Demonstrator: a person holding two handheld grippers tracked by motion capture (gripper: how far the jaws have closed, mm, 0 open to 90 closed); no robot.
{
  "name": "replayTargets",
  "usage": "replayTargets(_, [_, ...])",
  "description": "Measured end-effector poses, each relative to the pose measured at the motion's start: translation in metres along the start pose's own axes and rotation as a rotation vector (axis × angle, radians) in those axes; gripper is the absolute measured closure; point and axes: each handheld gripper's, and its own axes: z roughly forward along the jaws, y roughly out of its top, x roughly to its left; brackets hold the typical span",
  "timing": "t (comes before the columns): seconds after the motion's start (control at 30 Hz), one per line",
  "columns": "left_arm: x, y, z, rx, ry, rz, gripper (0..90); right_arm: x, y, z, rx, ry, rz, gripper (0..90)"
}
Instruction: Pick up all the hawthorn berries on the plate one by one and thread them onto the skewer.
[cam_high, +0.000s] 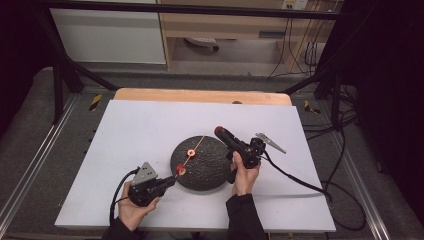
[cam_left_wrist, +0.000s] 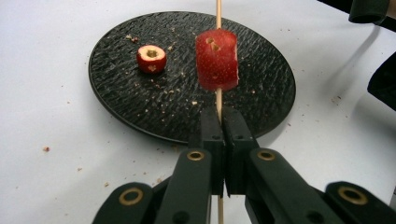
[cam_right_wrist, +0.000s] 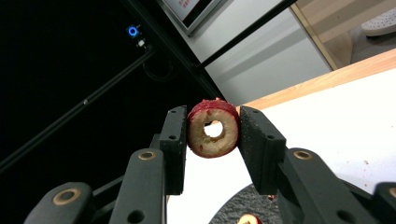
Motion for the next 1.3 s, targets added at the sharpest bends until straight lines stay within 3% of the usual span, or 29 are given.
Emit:
replayTargets(0.67, [-0.014, 0.009, 0.012, -0.020, -0.026, -0.011, 88.5, 0.001, 0.007, 0.001, -0.078, 0.024, 0.065, 63.8])
replayTargets(1.3, [-0.023, 0.012, 0.018, -0.031, -0.045, -0.006, 88.5, 0.002, 0.006, 0.000, -0.090, 0.035, 0.082, 63.8])
